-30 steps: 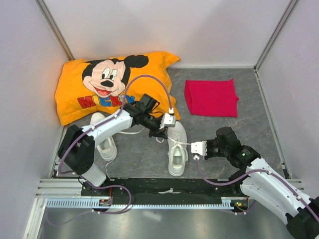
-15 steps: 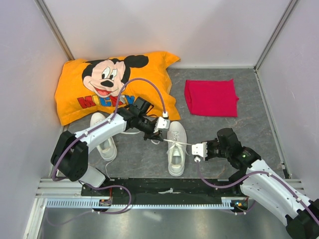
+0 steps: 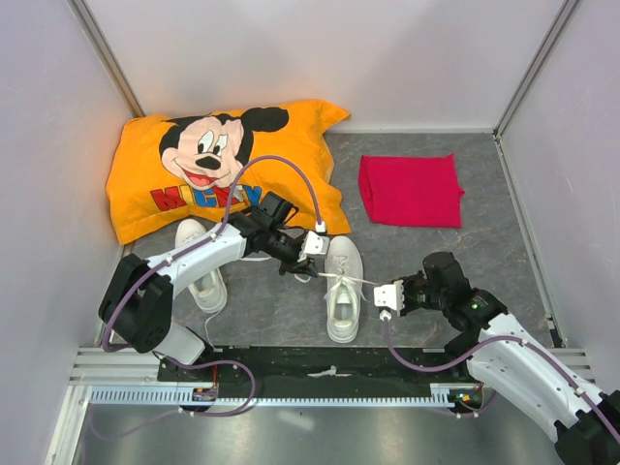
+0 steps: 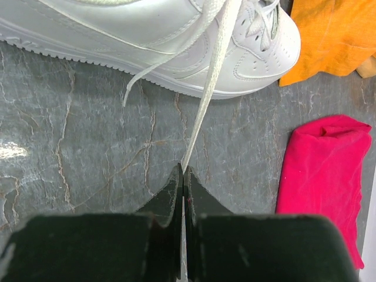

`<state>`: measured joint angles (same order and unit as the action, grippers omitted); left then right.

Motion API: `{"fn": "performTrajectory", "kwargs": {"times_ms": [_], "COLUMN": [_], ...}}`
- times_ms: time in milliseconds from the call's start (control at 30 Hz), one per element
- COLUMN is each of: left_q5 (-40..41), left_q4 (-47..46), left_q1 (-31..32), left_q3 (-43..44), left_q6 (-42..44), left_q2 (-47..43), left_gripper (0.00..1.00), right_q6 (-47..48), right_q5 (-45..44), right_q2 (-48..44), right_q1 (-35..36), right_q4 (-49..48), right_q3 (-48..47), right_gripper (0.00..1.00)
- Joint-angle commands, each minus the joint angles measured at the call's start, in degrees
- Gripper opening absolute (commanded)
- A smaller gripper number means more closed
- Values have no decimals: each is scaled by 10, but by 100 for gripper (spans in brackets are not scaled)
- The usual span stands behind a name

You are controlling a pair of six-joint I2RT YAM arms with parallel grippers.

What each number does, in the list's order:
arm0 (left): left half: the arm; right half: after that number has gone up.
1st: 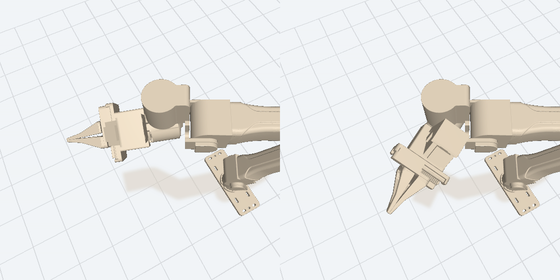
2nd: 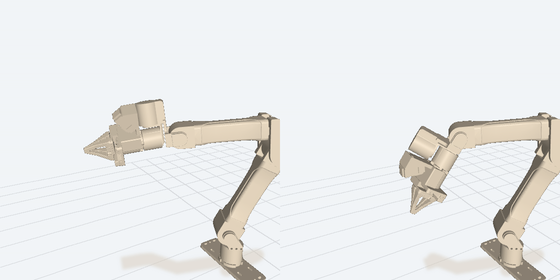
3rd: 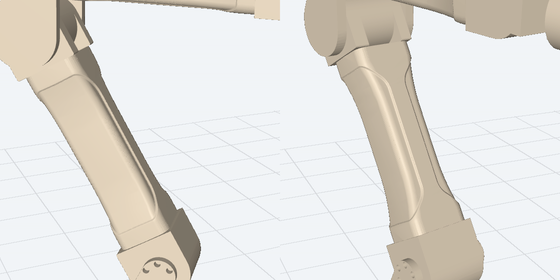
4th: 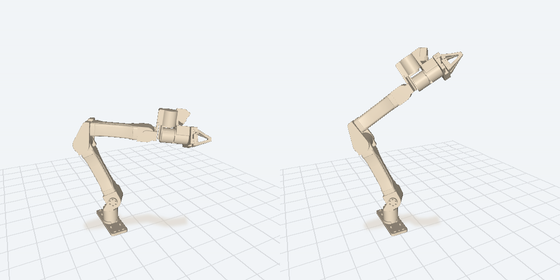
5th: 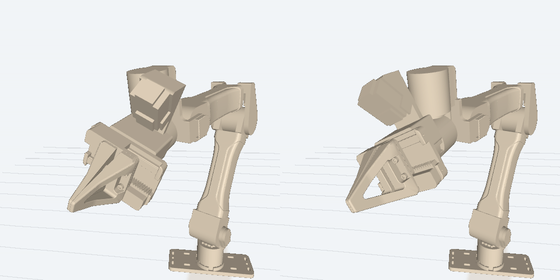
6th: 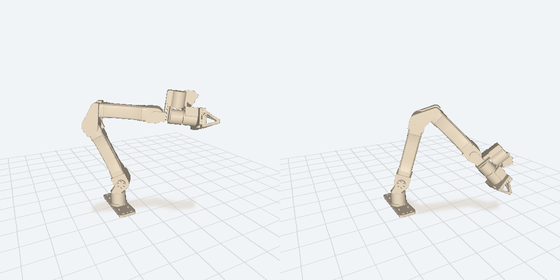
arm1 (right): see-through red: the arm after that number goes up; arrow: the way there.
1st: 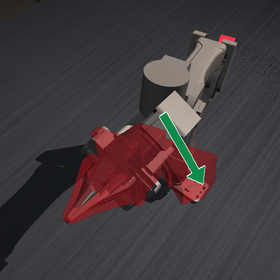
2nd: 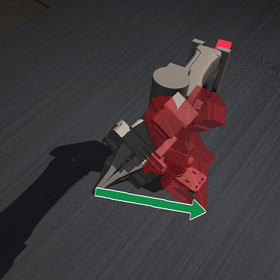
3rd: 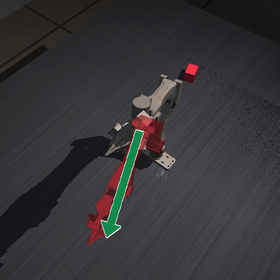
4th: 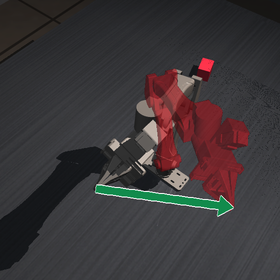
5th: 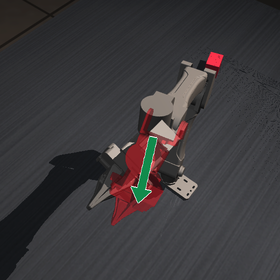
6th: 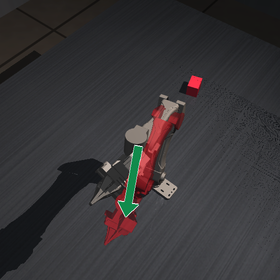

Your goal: Tie the shoes

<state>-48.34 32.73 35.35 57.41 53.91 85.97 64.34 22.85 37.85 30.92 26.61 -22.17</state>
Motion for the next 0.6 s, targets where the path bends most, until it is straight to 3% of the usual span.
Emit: {"fn": "performTrajectory", "kwargs": {"times_ms": [0,567], "left_q5": [33,46], "left_q4": [24,20], "left_q1": [-18,-18], "left_q3": [-9,-41], "left_q6": [31,72], "left_q2": [-8,-3], "left_gripper": [1,1], "right_q6": [13,29], "right_q5": [-33,-32], "right_q2": [-2,-11], "right_q1": [-13,-17], "right_q4": [57,67], "right_q3": [20,42], "right_gripper": [0,0]}}
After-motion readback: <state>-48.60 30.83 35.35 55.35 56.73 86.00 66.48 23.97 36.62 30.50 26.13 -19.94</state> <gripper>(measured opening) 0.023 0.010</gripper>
